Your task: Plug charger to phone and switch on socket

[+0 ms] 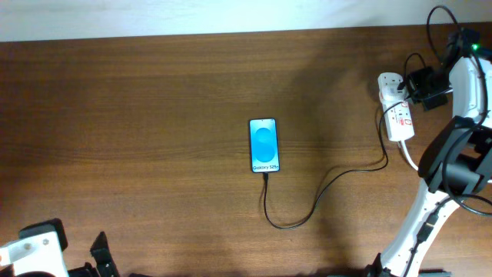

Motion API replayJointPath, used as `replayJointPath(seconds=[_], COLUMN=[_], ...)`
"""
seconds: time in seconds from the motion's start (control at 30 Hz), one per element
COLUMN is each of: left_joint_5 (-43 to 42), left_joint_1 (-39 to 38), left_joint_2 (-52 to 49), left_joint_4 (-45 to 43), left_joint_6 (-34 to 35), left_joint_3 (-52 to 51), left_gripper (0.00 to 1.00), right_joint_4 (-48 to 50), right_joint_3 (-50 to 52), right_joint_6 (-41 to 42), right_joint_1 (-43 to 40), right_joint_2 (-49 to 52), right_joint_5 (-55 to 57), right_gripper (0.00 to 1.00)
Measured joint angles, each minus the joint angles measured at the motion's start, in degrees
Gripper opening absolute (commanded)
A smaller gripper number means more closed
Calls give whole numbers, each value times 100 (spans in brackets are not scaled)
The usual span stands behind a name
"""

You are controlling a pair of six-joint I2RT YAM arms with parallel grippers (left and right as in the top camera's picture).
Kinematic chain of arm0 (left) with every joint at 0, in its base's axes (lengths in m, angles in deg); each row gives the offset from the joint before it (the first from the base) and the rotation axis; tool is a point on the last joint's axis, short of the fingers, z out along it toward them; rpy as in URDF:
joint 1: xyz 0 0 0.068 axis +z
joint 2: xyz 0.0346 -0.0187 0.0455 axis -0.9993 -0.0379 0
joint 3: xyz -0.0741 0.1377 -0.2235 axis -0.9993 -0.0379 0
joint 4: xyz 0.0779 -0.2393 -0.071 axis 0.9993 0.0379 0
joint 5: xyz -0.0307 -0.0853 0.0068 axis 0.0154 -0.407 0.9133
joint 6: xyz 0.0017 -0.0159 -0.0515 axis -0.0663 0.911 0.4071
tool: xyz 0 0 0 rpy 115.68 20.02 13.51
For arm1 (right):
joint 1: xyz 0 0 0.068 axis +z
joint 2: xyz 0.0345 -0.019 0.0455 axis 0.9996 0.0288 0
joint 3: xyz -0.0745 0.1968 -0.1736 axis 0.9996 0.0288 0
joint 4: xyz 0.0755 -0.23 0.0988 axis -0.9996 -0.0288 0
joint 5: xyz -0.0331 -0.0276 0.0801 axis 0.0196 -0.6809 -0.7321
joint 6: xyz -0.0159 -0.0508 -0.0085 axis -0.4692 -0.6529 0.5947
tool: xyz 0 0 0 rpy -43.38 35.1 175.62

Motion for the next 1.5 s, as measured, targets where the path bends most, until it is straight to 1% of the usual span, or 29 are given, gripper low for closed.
replayJointPath(seconds=[0.2,0.33,0.43,0.5,0.6,0.7,0.77,0.83,0.87,0.9,1.1,1.23,1.33,1.5], left_joint_5=[2,0,0,4,2,20,22,24,24,26,28,42,39,39], left_joint_1=[0,0,0,107,619,1040,1123,1141,1141,1141,1255,1670,1945,2041], left_joint_2=[0,0,0,55,422,1102,1502,1847,1982,2218,2682,2728,2793,3346], left_joint_4=[0,0,2,-2,-4,-2,2,2,0,4,2,2,0,0], left_joint_6=[0,0,0,0,0,0,0,0,0,0,0,0,0,0], left_joint_3=[0,0,0,-7,-17,-15,-11,-9,-11,-4,-4,-4,-7,-11], left_gripper=[99,99,99,99,99,99,99,99,99,99,99,99,99,99], right_joint_4=[-9,-68,-367,-577,-682,-673,-627,-577,-437,-389,-66,35,55,52], right_joint_3=[-70,-122,-138,-111,-44,-44,-48,-61,-70,-76,-70,-79,-79,-79], right_joint_6=[-17,-269,-407,-435,-455,-470,-470,-470,-466,-468,-518,-586,-601,-605], right_joint_1=[0,0,-13,-35,-98,-120,-70,11,146,227,730,767,767,767], right_joint_2=[328,356,332,238,-341,-1390,-2262,-2806,-3338,-3593,-4861,-5416,-5477,-5504], right_joint_5=[22,20,42,267,623,802,870,892,911,909,907,905,885,804], right_gripper=[4,4,4,4,4,4,4,4,4,4,4,4,4,4])
